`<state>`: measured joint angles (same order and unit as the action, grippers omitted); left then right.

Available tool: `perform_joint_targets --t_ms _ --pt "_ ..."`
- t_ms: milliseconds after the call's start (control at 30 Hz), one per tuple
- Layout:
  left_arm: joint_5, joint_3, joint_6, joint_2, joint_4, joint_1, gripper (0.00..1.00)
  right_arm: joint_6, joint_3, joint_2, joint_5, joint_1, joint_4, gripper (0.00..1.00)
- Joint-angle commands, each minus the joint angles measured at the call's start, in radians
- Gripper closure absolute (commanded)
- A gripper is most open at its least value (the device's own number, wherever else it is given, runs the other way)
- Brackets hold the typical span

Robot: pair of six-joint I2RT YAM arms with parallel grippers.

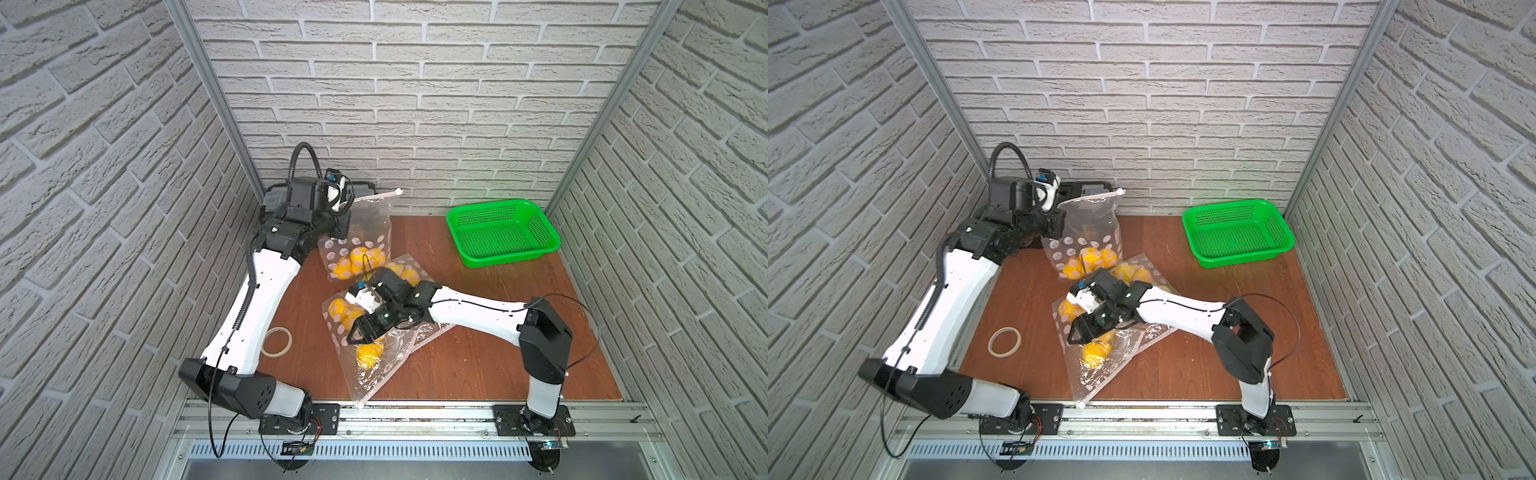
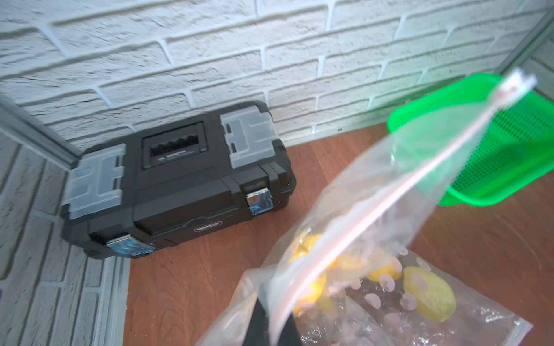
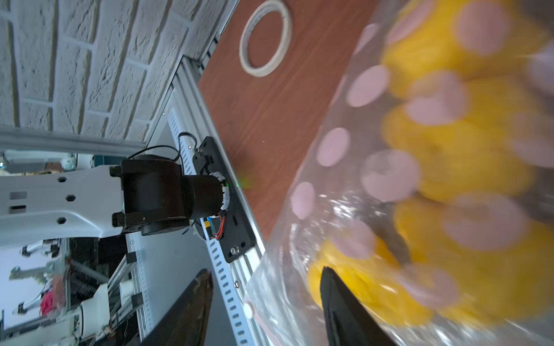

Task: Open the zip-top bag and take out the pear
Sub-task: Pick up the zipper food storage bag at the center of the board, then move the zipper food storage bag to the center of the board.

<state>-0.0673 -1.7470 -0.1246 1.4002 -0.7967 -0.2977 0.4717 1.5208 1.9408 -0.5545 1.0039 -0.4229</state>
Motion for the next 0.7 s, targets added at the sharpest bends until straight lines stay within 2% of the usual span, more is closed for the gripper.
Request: perform_joint_targets --t_ms 0,167,267,467,667 --pt "0.033 -0.029 -0.035 -0.054 0.000 0.029 1.00 0.016 0.061 0.073 -0.041 0.030 0.000 0.40" --pt "0.078 -0.053 -0.041 -0.097 -0.028 0.041 1.00 -0.001 0.057 0.124 0.040 -0.005 -0.100 0.41" --pt "0.111 -0.055 -0.051 -0.113 -0.034 0.041 1.00 0.000 -0.025 0.094 0.089 -0.072 -0.112 0.42" --pt "0.169 -0.022 -0.074 -0.130 -0.049 0.039 1.00 -0.085 -0.135 0.045 0.149 -0.224 -0.177 0.42" --pt "0.206 0.045 -0.099 -0.161 -0.037 0.039 1.00 -0.195 -0.110 0.069 0.201 -0.370 -0.227 0.43"
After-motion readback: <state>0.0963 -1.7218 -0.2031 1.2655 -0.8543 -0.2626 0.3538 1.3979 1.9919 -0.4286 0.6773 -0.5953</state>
